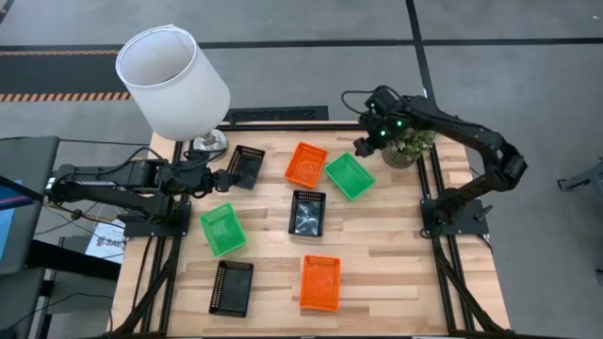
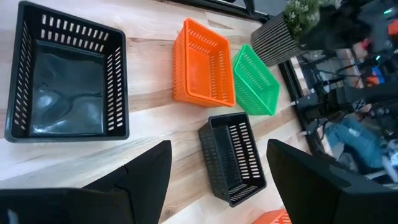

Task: Stack baskets by color
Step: Stack the bottom green bin on top of the top green bin

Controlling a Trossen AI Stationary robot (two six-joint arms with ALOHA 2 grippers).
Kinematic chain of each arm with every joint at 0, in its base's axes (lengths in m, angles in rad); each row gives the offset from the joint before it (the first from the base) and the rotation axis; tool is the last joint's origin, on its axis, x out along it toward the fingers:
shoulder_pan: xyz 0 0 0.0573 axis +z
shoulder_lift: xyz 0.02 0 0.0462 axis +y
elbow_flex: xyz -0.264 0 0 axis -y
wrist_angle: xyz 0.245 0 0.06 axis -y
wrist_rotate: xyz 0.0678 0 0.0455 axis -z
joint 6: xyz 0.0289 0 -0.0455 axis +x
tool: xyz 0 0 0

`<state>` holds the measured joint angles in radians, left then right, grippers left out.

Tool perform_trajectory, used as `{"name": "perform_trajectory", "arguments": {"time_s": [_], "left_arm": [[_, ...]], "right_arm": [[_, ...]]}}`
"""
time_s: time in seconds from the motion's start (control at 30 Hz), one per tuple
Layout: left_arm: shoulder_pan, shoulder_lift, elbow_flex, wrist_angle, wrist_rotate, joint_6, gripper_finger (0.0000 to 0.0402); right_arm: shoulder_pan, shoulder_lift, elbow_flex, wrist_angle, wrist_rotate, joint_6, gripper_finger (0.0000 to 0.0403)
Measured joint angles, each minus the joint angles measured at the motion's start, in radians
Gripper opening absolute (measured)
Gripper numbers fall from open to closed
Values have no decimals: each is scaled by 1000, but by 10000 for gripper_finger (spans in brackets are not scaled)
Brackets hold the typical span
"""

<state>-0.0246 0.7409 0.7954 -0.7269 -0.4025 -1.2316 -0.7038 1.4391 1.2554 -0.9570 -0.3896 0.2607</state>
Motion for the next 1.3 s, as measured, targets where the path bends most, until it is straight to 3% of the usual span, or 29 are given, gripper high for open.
{"name": "perform_trajectory", "arguments": {"time_s": [0.3,0.5,0.8,1.0,1.3], "left_arm": [[0,209,0,0,116,163,251],[0,343,0,0,136,146,251],[0,348,0,41,125,122,251],[1,343,0,58,126,121,251],[1,343,0,108,134,119,251]], "right_arm": [[212,-19,11,-64,212,5,172],[312,-21,-18,-86,288,80,171],[473,-20,-198,98,291,207,168],[567,-17,-246,167,359,211,167],[591,20,-319,259,360,176,155]]}}
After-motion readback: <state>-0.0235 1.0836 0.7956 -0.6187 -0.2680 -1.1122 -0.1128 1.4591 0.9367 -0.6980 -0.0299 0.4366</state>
